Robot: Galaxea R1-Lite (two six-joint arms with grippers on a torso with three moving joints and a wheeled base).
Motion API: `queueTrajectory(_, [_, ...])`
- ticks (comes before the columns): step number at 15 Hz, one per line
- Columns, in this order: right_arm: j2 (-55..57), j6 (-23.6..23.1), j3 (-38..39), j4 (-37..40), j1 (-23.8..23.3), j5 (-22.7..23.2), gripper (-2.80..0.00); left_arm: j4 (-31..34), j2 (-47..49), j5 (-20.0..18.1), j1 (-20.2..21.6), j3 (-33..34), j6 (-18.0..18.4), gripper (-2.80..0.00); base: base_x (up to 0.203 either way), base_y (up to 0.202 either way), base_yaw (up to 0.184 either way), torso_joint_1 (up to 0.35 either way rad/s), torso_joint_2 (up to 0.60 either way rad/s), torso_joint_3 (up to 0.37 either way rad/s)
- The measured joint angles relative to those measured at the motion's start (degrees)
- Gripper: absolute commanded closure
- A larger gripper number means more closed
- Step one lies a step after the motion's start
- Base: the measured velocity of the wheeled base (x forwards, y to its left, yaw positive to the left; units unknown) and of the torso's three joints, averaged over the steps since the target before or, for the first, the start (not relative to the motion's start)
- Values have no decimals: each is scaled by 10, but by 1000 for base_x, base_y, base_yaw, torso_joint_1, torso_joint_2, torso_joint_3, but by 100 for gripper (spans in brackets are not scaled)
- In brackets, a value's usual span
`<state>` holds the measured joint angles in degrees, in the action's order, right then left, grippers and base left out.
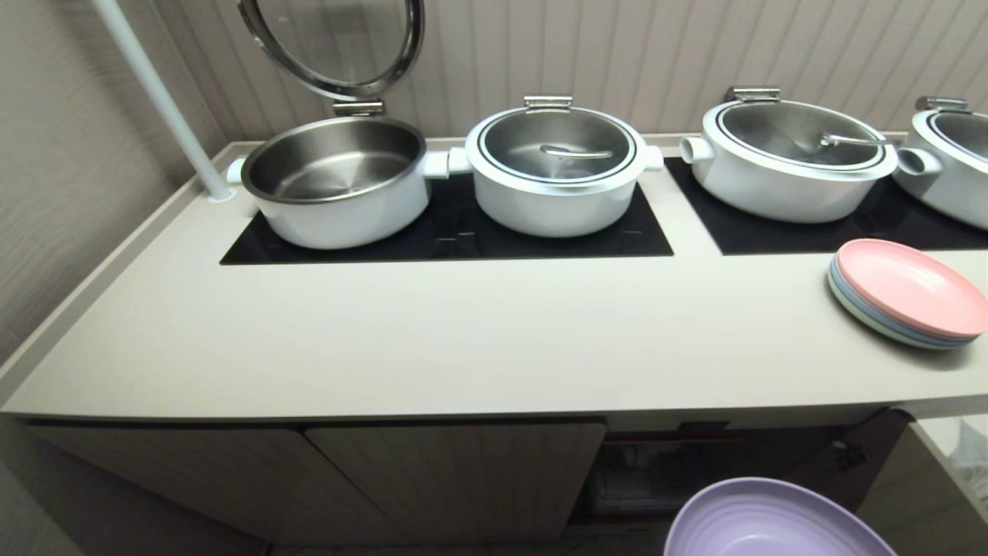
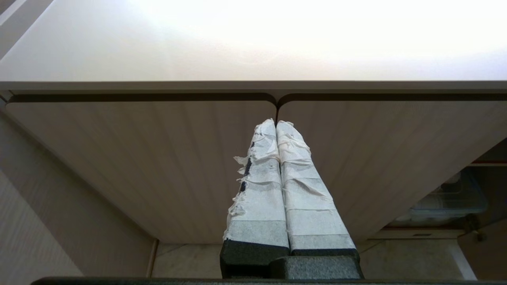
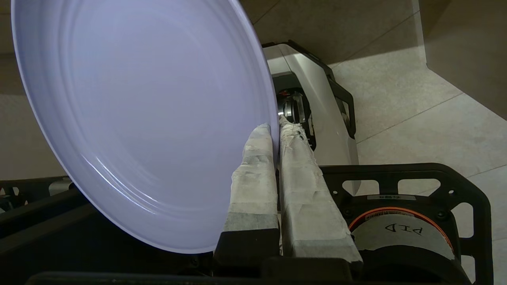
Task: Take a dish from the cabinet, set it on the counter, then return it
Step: Put it back into the cabinet
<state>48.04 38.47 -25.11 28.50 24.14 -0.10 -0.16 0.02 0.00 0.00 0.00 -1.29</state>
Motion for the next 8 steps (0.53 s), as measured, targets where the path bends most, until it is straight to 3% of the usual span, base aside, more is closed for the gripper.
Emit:
queueTrajectory(5, [0,0,0,-1,0,0,0,0,0,0,0,0,0,0,0,0,0,0,0,0])
queueTrajectory(8, [0,0,-1,-1,0,0,0,0,0,0,0,0,0,0,0,0,0,-102,223,118])
